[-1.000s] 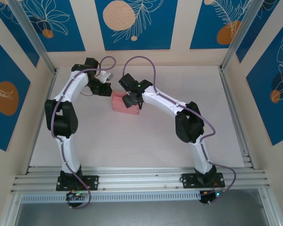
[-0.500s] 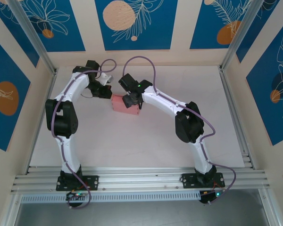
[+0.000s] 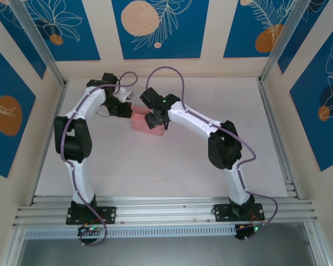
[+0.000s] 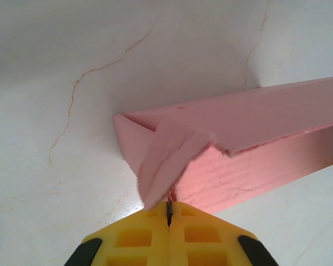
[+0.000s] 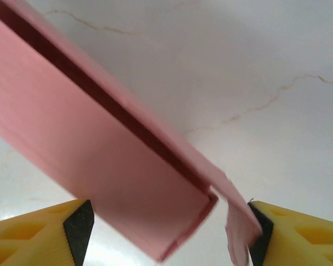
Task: Fold the paper box
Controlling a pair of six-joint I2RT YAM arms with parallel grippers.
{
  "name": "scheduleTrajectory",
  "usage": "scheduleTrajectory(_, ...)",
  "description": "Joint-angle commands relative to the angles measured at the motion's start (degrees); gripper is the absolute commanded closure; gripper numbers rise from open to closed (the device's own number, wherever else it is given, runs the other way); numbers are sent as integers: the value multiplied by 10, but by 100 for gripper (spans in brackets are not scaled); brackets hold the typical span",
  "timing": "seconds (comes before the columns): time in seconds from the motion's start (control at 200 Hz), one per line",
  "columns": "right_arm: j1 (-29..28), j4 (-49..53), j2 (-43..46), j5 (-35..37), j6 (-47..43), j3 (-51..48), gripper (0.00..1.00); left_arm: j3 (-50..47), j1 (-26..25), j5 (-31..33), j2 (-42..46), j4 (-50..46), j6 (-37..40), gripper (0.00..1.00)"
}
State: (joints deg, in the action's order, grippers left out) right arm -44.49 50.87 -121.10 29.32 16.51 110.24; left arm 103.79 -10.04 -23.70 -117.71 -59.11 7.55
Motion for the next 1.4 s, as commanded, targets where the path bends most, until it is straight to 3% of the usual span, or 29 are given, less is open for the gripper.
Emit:
scheduleTrajectory(0.0,-4,19,47,16,21,-23,27,5,-9,-7,10,1,-3,100)
scheduleTrajectory(0.35,0,15,56,29,43,-33,33,8,-9,-20,22,2,-4,100)
scheduleTrajectory(0.5,1,23,59,28,45,-20,38,17,-9,-6,48,-7,-1,79)
scheduleTrajectory(0.63,2,35,63,28,55,-11,40,43,-9,23,59,-11,-1,70)
scheduleTrajectory(1.005,8,48,68,29,78,-3,44,91,-11,28,17,-3,31,69)
scheduleTrajectory(1.32,22,44,57,13,85,-1,57,137,-20,42,-20,-45,50,67)
scheduleTrajectory(1.395,24,41,55,5,86,0,60,137,-25,58,-23,-56,56,62)
